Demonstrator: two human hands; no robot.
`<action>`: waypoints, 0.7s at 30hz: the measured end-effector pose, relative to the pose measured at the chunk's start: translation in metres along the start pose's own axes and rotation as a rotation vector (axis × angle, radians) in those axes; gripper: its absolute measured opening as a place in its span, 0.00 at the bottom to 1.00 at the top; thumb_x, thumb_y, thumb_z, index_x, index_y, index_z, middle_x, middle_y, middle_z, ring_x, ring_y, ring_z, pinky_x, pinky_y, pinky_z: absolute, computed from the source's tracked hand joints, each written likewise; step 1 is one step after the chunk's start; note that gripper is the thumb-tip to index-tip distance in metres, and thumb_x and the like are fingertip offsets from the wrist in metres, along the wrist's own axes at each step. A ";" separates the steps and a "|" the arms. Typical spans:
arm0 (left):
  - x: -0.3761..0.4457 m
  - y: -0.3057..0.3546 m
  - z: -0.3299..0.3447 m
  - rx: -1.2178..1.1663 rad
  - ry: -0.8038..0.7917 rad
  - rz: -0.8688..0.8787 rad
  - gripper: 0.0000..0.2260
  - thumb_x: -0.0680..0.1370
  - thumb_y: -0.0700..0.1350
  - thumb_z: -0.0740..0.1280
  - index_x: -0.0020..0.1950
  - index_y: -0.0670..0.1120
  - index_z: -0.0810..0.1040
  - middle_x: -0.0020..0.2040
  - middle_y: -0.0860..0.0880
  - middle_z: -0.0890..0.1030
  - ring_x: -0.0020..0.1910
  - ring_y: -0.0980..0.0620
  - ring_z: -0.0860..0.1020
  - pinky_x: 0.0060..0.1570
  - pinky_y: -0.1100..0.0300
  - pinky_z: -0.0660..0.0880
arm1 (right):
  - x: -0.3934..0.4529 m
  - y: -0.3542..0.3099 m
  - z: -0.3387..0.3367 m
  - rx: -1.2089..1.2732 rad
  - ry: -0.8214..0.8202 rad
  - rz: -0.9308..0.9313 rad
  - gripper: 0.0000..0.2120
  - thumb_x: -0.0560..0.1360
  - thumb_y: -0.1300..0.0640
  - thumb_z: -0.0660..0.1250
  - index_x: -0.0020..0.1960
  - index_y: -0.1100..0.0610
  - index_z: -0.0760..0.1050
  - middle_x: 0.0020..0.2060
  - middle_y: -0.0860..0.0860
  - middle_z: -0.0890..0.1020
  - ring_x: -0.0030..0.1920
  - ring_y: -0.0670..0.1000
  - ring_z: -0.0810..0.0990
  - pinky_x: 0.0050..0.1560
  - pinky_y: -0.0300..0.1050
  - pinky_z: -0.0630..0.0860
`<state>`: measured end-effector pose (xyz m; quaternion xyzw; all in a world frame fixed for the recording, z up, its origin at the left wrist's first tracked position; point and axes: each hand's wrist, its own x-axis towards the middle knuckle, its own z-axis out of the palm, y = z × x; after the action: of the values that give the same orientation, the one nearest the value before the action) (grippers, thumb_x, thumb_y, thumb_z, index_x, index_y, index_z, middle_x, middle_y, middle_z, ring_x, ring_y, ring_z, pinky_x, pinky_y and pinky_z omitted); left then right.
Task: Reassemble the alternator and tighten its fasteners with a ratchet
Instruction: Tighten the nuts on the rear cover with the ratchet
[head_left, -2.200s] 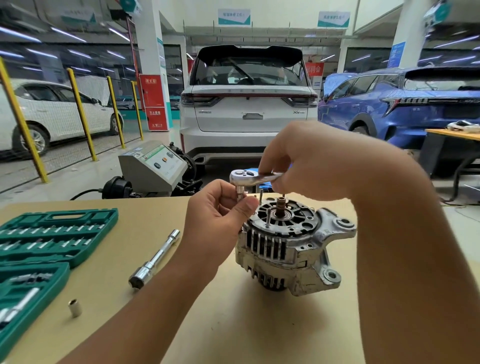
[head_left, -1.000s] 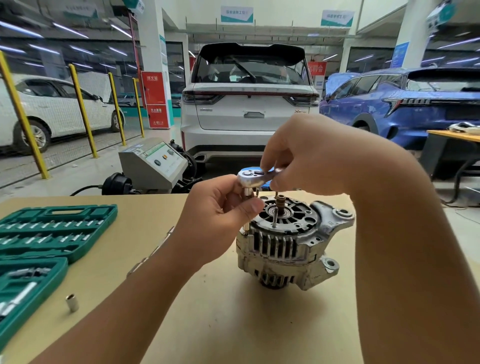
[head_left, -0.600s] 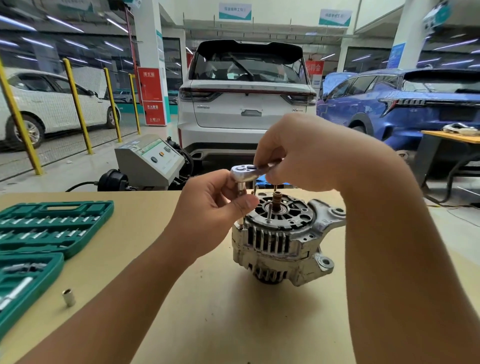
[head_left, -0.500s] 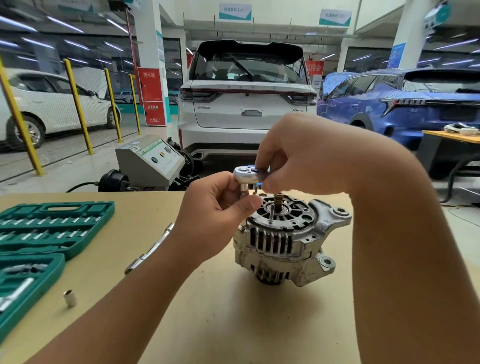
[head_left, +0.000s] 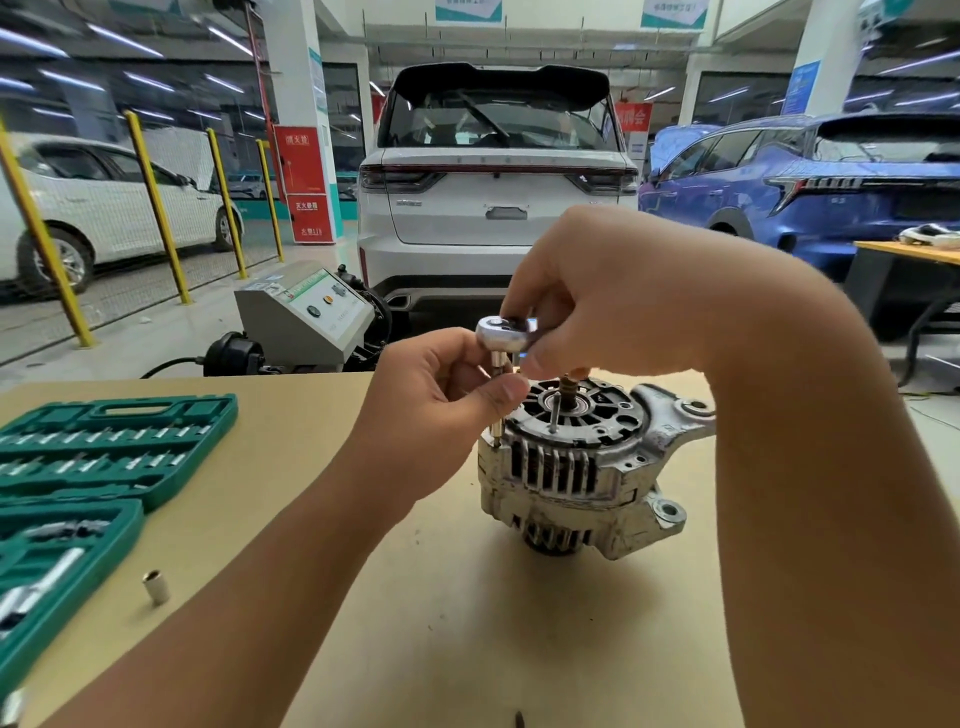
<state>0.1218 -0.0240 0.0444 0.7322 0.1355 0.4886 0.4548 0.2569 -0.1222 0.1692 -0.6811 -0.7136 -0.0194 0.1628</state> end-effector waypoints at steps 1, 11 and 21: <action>0.000 0.000 0.001 0.015 0.006 -0.001 0.06 0.75 0.37 0.75 0.51 0.44 0.85 0.34 0.40 0.80 0.28 0.59 0.73 0.28 0.69 0.71 | -0.001 0.001 0.000 0.022 -0.012 0.009 0.15 0.69 0.56 0.79 0.54 0.44 0.83 0.34 0.44 0.83 0.35 0.45 0.83 0.33 0.41 0.75; 0.000 0.003 0.005 0.053 0.078 -0.041 0.06 0.76 0.37 0.75 0.48 0.48 0.83 0.37 0.38 0.79 0.29 0.54 0.74 0.24 0.61 0.71 | 0.001 0.003 0.002 -0.022 0.004 0.080 0.07 0.71 0.60 0.76 0.45 0.49 0.83 0.33 0.46 0.82 0.32 0.47 0.83 0.28 0.39 0.76; -0.003 0.004 0.015 0.060 0.058 0.010 0.05 0.77 0.39 0.75 0.49 0.48 0.84 0.32 0.47 0.73 0.31 0.53 0.68 0.32 0.58 0.70 | -0.003 0.011 -0.001 0.064 -0.051 0.021 0.13 0.70 0.55 0.79 0.52 0.45 0.81 0.30 0.46 0.84 0.30 0.45 0.84 0.33 0.44 0.78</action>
<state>0.1321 -0.0360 0.0446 0.7316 0.1595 0.5076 0.4262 0.2684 -0.1249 0.1671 -0.6831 -0.7107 0.0222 0.1665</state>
